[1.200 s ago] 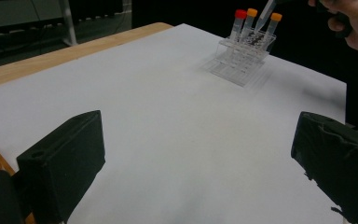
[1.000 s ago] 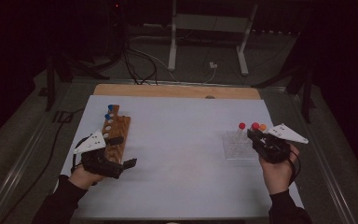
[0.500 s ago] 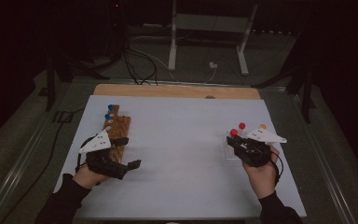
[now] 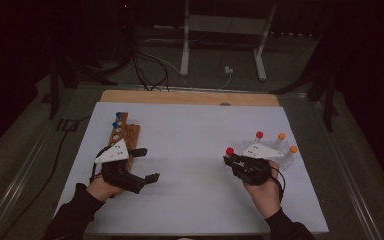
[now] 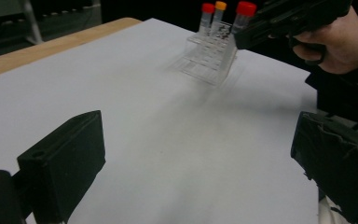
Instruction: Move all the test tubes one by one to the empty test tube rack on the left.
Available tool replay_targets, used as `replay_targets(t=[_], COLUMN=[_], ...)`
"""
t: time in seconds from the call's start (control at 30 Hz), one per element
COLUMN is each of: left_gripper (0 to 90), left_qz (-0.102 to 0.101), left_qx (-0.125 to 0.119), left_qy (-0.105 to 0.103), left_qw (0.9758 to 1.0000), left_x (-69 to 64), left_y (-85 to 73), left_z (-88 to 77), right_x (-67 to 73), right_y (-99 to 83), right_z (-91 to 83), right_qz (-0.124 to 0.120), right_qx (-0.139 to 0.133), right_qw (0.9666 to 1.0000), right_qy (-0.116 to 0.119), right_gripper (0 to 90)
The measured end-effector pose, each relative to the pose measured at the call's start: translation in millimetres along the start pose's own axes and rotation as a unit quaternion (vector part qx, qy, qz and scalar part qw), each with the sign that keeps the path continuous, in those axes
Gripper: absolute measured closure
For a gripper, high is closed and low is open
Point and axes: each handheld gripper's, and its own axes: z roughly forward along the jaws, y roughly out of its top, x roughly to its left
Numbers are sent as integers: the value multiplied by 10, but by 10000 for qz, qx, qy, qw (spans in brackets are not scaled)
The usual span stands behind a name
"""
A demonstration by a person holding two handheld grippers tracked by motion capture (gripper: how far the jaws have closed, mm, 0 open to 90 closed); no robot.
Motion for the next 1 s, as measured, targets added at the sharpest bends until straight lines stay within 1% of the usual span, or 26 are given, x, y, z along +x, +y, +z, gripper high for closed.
replay_targets(t=[0.07,0.2,0.33,0.5,0.57,0.63,0.77,0.83,0.93,1.0], left_gripper=[44,44,44,48,53,66,73,80,89,122], left_qz=[47,87,138,203,310,329,374,376,402,438], left_qx=[38,25,28,34,49,-3,-24,-50,-26,-35], left_qy=[-45,-181,-284,-411,-437,-482,-529,-588,-633,-671], left_qw=[10000,9998,9995,9989,9985,9983,9979,9976,9972,9968], left_x=[-24,-64,-100,-147,-170,-180,-197,-207,-226,-238], left_y=[23,72,124,197,235,270,324,348,392,420], left_z=[42,129,208,307,342,366,419,440,480,508], right_x=[51,153,227,277,295,311,343,353,370,385], right_y=[-6,-11,0,9,13,14,17,21,24,22], right_z=[29,82,93,89,90,96,90,85,83,84], right_qz=[-23,-147,-232,-278,-289,-304,-365,-367,-395,-400], right_qx=[24,107,118,117,121,120,114,100,90,83], right_qw=[9999,9995,9990,9985,9983,9980,9976,9973,9968,9966], right_qy=[101,259,371,465,495,536,583,633,686,718], right_gripper=[747,747,747,747,748,747,747,747,747,747])
